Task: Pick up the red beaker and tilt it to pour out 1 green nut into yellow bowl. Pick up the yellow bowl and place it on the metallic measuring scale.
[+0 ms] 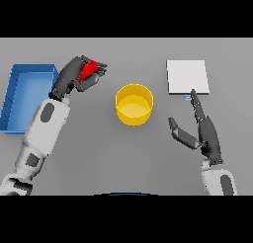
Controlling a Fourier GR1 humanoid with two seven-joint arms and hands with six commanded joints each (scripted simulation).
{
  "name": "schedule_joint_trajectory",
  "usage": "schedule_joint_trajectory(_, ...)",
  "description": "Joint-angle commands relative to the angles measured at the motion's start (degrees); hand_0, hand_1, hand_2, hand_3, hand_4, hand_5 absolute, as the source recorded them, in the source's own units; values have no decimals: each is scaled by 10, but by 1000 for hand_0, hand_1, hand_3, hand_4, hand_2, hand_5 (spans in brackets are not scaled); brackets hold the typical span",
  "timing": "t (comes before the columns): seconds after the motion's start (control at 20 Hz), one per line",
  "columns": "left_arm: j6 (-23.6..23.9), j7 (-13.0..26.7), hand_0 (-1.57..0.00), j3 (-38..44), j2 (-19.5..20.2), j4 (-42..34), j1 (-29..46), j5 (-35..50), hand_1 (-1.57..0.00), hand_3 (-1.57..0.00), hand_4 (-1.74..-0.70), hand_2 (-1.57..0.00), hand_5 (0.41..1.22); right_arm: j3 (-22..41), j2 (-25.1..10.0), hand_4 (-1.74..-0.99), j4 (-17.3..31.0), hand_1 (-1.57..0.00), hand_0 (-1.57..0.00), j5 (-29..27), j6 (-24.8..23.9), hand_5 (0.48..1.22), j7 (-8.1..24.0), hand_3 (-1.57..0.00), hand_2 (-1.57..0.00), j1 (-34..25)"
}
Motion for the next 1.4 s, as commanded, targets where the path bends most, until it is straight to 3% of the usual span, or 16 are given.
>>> schedule_joint_trajectory(0.0, -10, 19, -1568, -16, 8, -1, -12, -20, -1568, -1567, -1737, -1568, 1125, 0, 0, -1186, 1, 1, 1, 0, 0, 660, 1, 1, 1, -3)
schedule_joint_trajectory(0.35, -50, 67, -1570, -138, 36, 11, -80, -172, -1570, -1570, -1740, -1570, 1174, -4, 4, -1183, 6, 1, 1, -8, 3, 671, 16, 1, 1, -10)
schedule_joint_trajectory(0.5, -82, 83, -1571, -189, 40, 27, -111, -233, -1571, -1571, -1741, -1571, 1197, 0, 7, -1187, -1, 1, 1, -11, 6, 676, 7, 1, 1, -2)
schedule_joint_trajectory(0.55, -96, 83, -1571, -204, 43, 38, -122, -253, -1571, -1571, -1689, -1571, 1202, -5, 3, -1191, 0, 1, 1, -15, 7, 675, 13, 1, 1, -4)
schedule_joint_trajectory(0.6, -107, 83, -1571, -220, 43, 49, -134, -272, -1571, -1492, -1698, -1571, 1205, -7, 4, -1190, -6, 1, 1, -21, 8, 675, 12, 1, 1, -1)
schedule_joint_trajectory(0.9, -173, 35, -1571, -300, 55, 85, -207, -354, -1571, -1295, -1719, -1571, 1217, -9, 18, -1206, 3, 1, 1, -38, 12, 639, 18, 1, 1, 3)
schedule_joint_trajectory(1.1, -178, -9, -1571, -349, 45, 109, -236, -397, -1571, -1458, -1727, -1571, 1219, -10, 16, -1221, -2, 1, 1, -27, 1, 610, 8, 1, 1, 9)
schedule_joint_trajectory(1.35, -170, -46, -1571, -410, 46, 145, -281, -462, -1571, -1534, -1734, -1571, 1220, -10, 20, -1185, 5, 1, 1, -18, -9, 575, -5, 1, 1, 6)
